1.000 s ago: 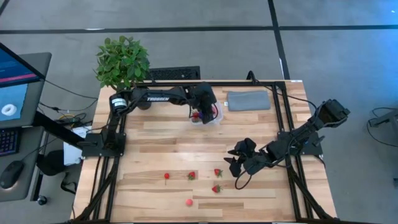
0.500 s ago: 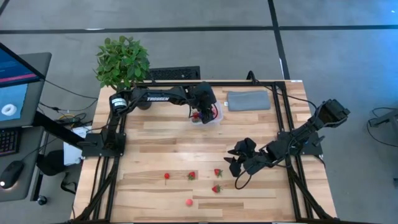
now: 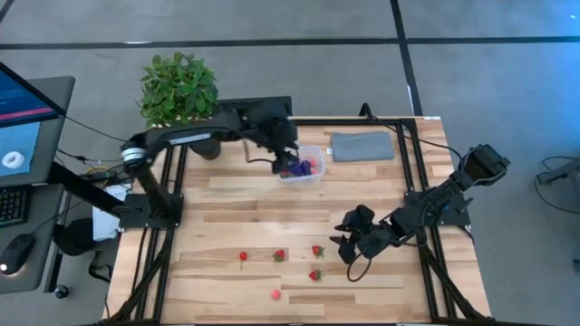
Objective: Pick and placing Produce into tupperware
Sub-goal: Put the strawberry into the container
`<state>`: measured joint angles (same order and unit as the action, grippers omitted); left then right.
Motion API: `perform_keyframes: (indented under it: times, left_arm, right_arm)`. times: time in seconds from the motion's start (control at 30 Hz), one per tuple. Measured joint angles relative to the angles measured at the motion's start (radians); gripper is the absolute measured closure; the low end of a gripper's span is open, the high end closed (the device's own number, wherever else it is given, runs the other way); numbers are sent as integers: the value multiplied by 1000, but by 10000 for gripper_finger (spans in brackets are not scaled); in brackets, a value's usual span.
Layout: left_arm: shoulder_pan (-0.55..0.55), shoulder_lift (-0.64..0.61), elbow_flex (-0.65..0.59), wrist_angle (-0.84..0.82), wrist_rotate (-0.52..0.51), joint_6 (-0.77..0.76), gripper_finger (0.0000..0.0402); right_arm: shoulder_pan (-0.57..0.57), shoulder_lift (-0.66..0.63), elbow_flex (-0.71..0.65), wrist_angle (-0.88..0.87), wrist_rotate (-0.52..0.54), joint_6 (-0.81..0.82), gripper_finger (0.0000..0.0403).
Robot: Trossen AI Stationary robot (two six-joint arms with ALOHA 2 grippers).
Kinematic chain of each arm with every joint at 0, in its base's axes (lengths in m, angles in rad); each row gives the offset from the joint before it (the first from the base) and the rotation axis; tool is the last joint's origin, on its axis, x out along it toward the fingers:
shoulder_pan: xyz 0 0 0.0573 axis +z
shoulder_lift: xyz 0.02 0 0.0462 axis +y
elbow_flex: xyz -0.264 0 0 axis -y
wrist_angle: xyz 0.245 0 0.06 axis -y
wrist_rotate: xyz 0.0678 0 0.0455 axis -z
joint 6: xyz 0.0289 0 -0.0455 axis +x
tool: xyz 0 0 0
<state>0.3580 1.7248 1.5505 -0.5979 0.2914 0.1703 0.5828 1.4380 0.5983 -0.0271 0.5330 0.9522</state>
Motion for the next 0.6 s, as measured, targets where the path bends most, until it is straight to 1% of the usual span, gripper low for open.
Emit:
perform_keyframes:
  times: [0.13,0.3,0.47,0.6]
  left_arm:
    - [-45,-128,0,-62,-6,1,209]
    - [-126,-265,0,-151,-62,-11,209]
    - [-233,-380,-10,-252,-188,-72,209]
    - [-322,-501,-102,-267,-308,-158,209]
  right_arm:
    - [15,0,0,-6,-69,-42,182]
    - [19,17,0,10,-110,-94,182]
    - [16,84,0,75,-138,-157,182]
    - [-2,143,1,163,-182,-166,182]
